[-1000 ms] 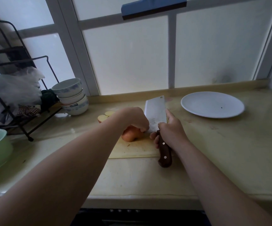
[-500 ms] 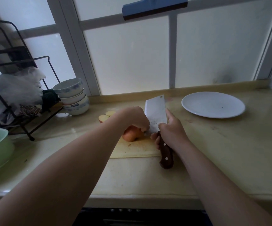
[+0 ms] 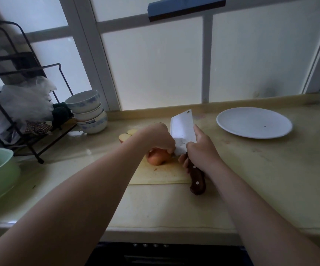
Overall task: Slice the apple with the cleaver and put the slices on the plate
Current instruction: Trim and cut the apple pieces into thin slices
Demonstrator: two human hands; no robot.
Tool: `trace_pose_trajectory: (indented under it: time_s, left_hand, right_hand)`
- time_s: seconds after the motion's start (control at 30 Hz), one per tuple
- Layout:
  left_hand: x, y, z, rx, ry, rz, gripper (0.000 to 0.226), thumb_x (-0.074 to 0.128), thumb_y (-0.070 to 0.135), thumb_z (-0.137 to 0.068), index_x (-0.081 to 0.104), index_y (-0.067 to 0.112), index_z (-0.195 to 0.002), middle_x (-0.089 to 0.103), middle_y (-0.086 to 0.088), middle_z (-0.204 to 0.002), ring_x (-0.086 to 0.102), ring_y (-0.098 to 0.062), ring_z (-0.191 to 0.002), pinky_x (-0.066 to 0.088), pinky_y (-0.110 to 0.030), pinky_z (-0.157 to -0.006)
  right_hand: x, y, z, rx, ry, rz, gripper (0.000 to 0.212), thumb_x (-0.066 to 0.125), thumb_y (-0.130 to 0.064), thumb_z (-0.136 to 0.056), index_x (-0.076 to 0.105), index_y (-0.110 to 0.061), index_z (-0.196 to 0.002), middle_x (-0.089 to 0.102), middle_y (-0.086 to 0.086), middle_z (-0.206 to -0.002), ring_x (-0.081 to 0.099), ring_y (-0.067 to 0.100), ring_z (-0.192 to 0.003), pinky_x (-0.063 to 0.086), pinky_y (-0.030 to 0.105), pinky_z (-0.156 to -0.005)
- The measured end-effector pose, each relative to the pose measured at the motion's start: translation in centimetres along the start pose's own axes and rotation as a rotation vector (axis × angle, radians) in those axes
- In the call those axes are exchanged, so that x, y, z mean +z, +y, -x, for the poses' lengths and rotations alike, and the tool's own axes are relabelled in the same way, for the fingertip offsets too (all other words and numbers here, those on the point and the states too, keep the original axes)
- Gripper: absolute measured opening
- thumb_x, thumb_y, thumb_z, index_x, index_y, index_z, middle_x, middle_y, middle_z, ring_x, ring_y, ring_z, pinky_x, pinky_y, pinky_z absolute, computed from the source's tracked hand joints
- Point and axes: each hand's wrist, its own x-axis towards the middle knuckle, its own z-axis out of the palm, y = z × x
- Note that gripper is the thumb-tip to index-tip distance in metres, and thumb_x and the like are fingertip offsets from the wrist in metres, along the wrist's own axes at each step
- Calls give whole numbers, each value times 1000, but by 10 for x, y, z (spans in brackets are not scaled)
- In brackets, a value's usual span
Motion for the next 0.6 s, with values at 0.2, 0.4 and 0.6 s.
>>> trace_pose_trajectory:
  time_s: [0.2,0.4,0.6]
  left_hand:
    - [-2,-4,1,21,6,7,53,81,15,-79,45,8,-118,57,-18,-108,65,-41,-94,62,-52,-79]
    - [-2,-8,0,55,21,-14,41,79,18,-82,51,5,-109,64,-19,-104,69,-38,-91,61,-49,-82]
    - [0,-9,-3,71,40,-79,40,80,18,-82,53,2,-107,68,-21,-94,73,-38,-78,63,-49,-74]
  right_hand:
    - [-1,-4,2,12,-5,34,85,29,2,-93,14,-39,-166,70,22,-82,58,23,-48,52,33,-45]
    - [5,-5,6,1,-51,86,76,31,2,-88,37,-29,-157,73,22,-88,59,20,-46,49,29,-43]
    - [14,-9,-4,-10,-84,190,37,45,-7,-99,51,-14,-134,69,16,-75,59,19,-42,46,28,-38]
